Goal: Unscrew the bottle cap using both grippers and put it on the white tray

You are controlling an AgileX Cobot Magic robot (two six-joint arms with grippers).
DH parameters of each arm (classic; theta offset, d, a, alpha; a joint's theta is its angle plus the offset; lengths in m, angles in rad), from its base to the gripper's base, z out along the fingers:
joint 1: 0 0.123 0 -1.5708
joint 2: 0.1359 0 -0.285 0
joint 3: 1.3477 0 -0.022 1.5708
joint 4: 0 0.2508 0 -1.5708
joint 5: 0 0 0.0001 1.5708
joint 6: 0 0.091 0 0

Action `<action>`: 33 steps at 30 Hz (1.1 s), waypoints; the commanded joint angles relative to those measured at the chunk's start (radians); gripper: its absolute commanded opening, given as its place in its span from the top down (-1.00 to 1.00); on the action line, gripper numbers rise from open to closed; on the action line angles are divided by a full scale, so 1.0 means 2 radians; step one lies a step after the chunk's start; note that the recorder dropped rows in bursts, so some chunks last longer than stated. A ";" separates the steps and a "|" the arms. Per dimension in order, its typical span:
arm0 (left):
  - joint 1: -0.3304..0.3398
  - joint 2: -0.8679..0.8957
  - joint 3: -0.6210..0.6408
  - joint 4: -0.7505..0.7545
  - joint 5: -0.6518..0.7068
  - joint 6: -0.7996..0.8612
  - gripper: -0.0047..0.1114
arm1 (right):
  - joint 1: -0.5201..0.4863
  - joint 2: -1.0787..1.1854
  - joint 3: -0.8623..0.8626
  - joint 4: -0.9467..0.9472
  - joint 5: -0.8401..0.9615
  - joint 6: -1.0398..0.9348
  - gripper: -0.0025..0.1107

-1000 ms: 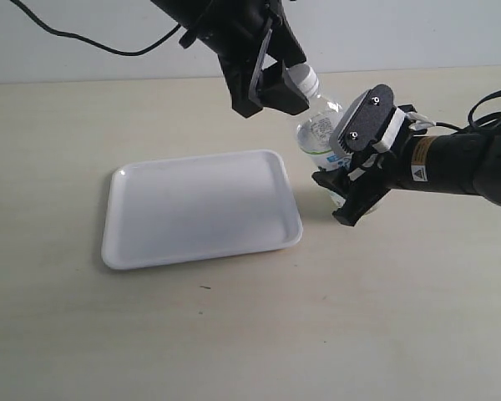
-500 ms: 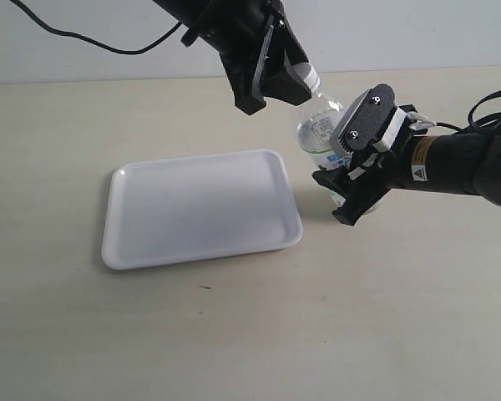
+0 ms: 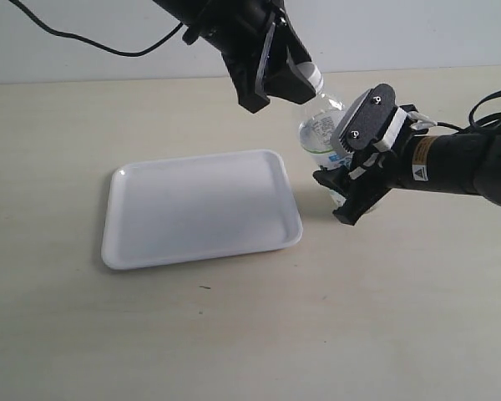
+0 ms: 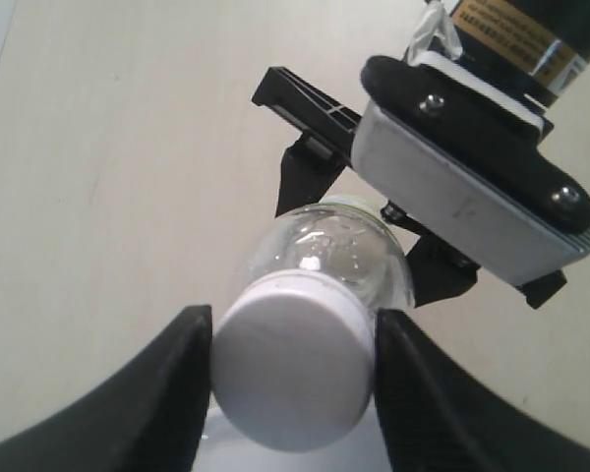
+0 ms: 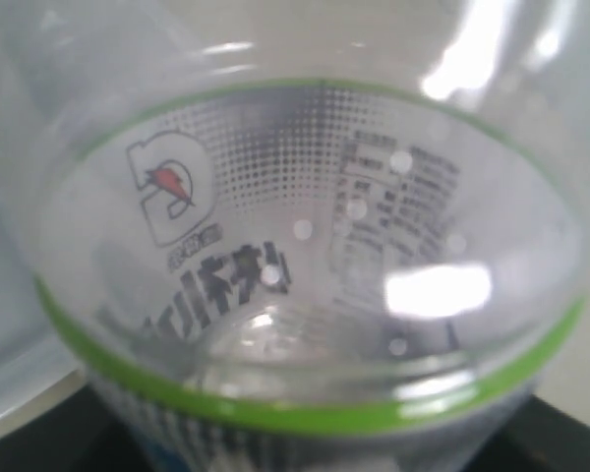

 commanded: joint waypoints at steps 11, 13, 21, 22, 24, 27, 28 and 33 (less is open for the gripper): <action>-0.001 -0.004 0.000 -0.012 0.014 -0.252 0.92 | -0.001 0.008 0.004 0.004 0.035 -0.025 0.96; -0.001 -0.004 0.000 -0.012 0.014 -0.298 0.92 | -0.001 0.008 0.004 0.004 0.035 -0.025 0.96; -0.001 -0.004 0.000 -0.012 0.011 -0.359 0.92 | -0.001 0.008 0.004 0.004 0.035 -0.025 0.96; -0.001 -0.004 0.000 -0.012 0.005 -0.349 0.92 | -0.001 0.008 0.004 0.004 0.035 -0.025 0.96; -0.001 -0.004 0.000 -0.012 -0.005 -0.314 0.87 | -0.001 0.008 0.004 0.004 0.035 -0.025 0.96; -0.001 -0.004 0.000 -0.012 -0.008 -0.305 0.55 | -0.001 0.008 0.004 0.004 0.036 -0.025 0.96; -0.001 -0.004 0.000 -0.012 -0.008 -0.305 0.39 | -0.001 0.008 0.004 0.004 0.037 -0.025 0.96; -0.001 -0.004 0.000 -0.012 -0.010 -0.262 -0.10 | -0.001 0.008 0.004 0.004 0.040 -0.025 0.96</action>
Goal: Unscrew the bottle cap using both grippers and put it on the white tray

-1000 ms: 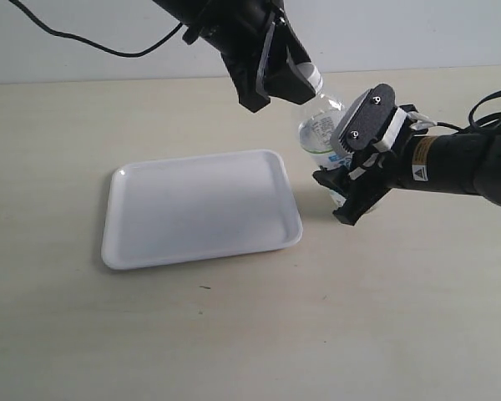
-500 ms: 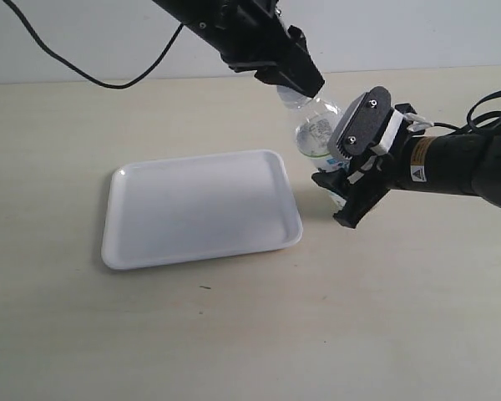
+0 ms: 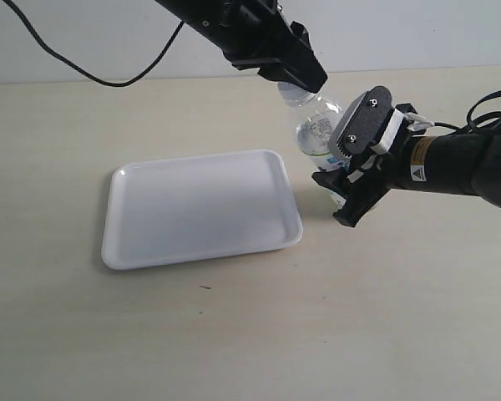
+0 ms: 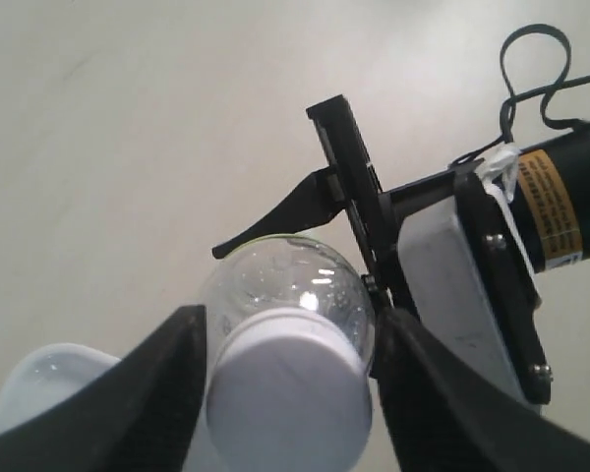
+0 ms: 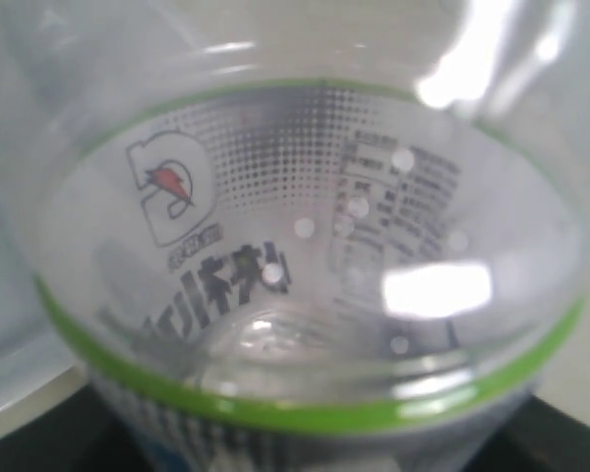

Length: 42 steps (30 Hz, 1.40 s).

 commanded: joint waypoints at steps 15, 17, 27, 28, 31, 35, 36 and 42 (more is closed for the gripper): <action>0.001 -0.028 0.000 -0.007 -0.021 0.218 -0.11 | -0.002 0.008 0.004 -0.002 0.043 0.000 0.96; 0.001 -0.036 0.000 0.006 -0.010 0.242 -0.11 | -0.002 0.008 0.004 -0.002 0.046 0.000 0.96; -0.002 -0.042 0.000 0.083 0.045 0.248 -0.10 | -0.002 0.008 0.004 -0.002 0.058 0.000 0.96; -0.002 -0.041 0.000 0.083 0.043 0.260 -0.10 | -0.002 0.008 0.004 -0.002 0.058 0.000 0.96; -0.002 -0.036 0.000 0.081 0.025 0.292 -0.10 | -0.002 0.008 0.004 -0.002 0.060 0.000 0.96; -0.002 -0.026 0.000 0.053 0.022 0.322 -0.10 | -0.002 0.008 0.004 -0.003 0.060 -0.001 0.96; -0.002 -0.025 0.000 0.049 0.022 0.330 -0.10 | -0.002 0.008 0.004 -0.003 0.060 -0.006 0.96; -0.003 -0.020 0.000 0.042 0.019 0.352 -0.10 | -0.002 0.008 0.004 -0.002 0.064 -0.028 0.96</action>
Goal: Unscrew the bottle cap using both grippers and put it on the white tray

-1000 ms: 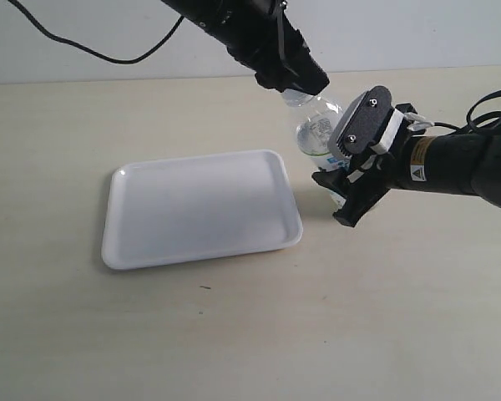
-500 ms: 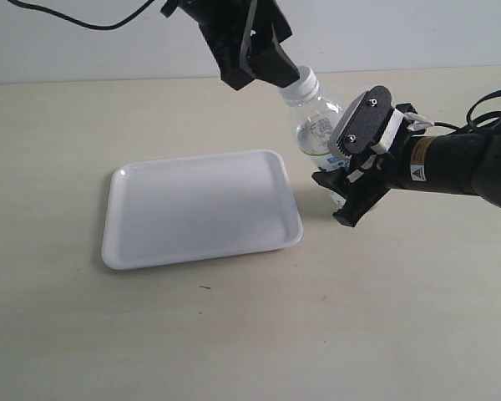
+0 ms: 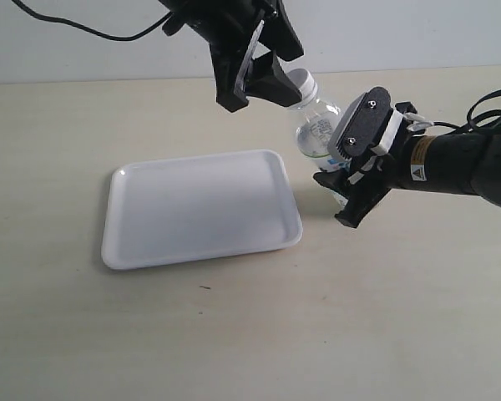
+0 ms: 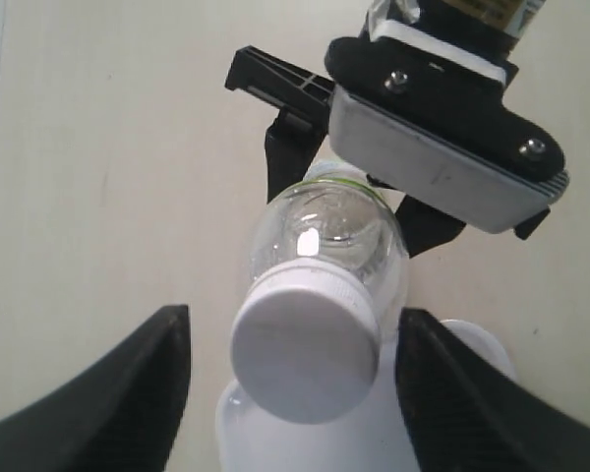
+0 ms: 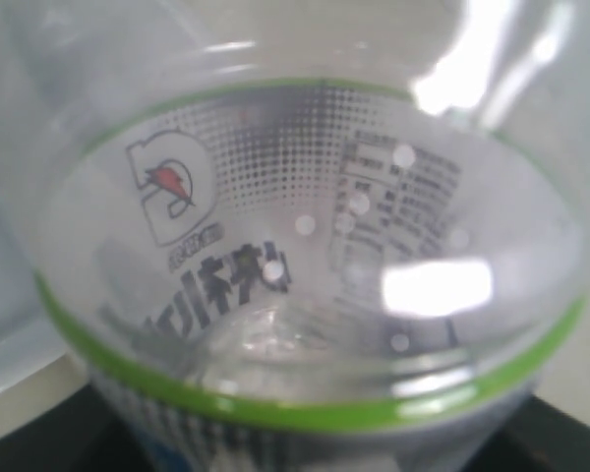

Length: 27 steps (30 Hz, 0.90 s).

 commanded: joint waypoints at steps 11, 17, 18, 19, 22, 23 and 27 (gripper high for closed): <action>-0.001 0.001 0.000 -0.008 0.018 0.034 -0.10 | -0.002 0.008 0.004 -0.003 0.058 -0.012 0.96; -0.001 0.003 0.000 -0.009 0.012 0.043 -0.10 | -0.002 0.008 0.004 -0.003 0.058 -0.012 0.96; -0.001 0.005 0.000 -0.009 0.010 0.043 -0.10 | -0.002 0.008 0.004 -0.003 0.058 -0.012 0.96; -0.001 0.007 0.000 -0.010 0.006 0.043 -0.10 | -0.002 0.008 0.004 -0.003 0.058 -0.012 0.96; -0.001 0.015 0.000 -0.011 0.001 0.044 -0.10 | -0.002 0.008 0.004 -0.003 0.058 -0.012 0.96; -0.001 0.017 0.000 -0.011 0.001 0.044 -0.10 | -0.002 0.008 0.004 -0.003 0.058 -0.012 0.96; -0.001 0.020 0.000 -0.019 -0.009 0.044 -0.10 | -0.002 0.008 0.004 -0.003 0.058 -0.012 0.96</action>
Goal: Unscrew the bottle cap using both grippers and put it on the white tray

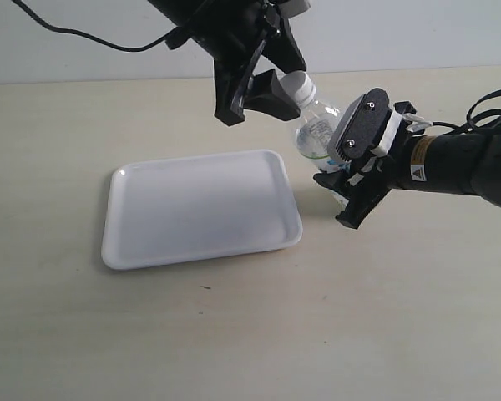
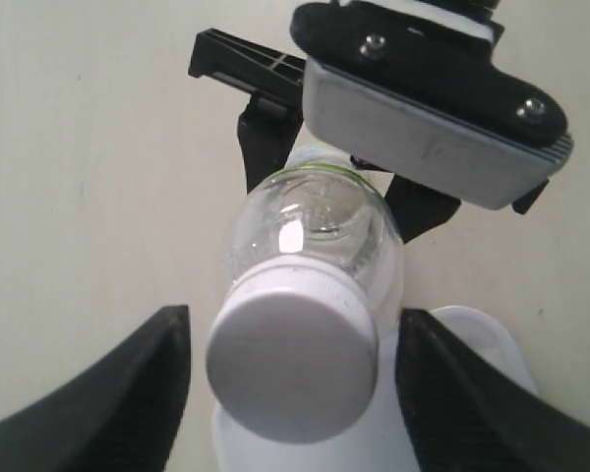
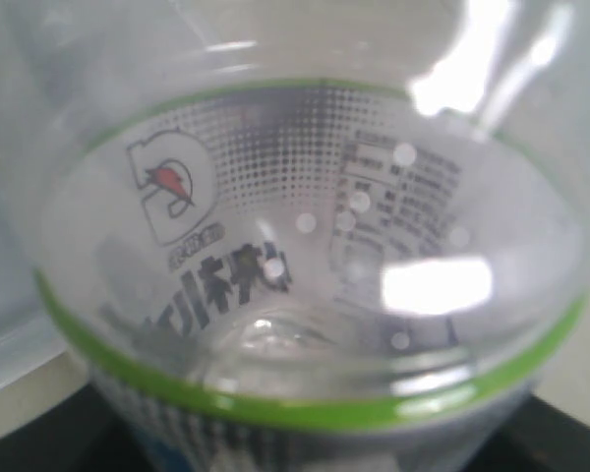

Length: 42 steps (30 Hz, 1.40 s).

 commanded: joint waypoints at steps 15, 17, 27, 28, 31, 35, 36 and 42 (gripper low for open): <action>0.001 0.001 0.000 -0.020 -0.011 0.002 -0.06 | -0.002 0.008 0.004 -0.003 0.056 -0.004 0.96; 0.001 0.001 0.000 -0.020 -0.004 0.002 0.07 | -0.002 0.008 0.004 -0.003 0.060 -0.004 0.96; 0.001 0.001 0.000 -0.020 -0.002 0.002 0.92 | -0.002 0.008 0.004 -0.003 0.060 -0.004 0.96; 0.001 0.001 0.000 -0.020 -0.002 -0.002 0.92 | -0.002 0.008 0.004 -0.003 0.060 -0.004 0.96; 0.000 0.001 0.000 -0.020 -0.006 -0.054 0.92 | -0.002 0.008 0.004 -0.003 0.060 -0.004 0.96; 0.000 0.001 0.000 -0.020 -0.011 -0.118 0.92 | -0.002 0.008 0.004 -0.003 0.060 -0.004 0.96; 0.000 0.001 0.000 -0.021 -0.011 -0.149 0.92 | -0.002 0.008 0.004 -0.003 0.060 -0.004 0.96; -0.002 0.001 0.000 -0.022 -0.009 -0.303 0.92 | -0.002 0.008 0.004 -0.003 0.060 -0.005 0.96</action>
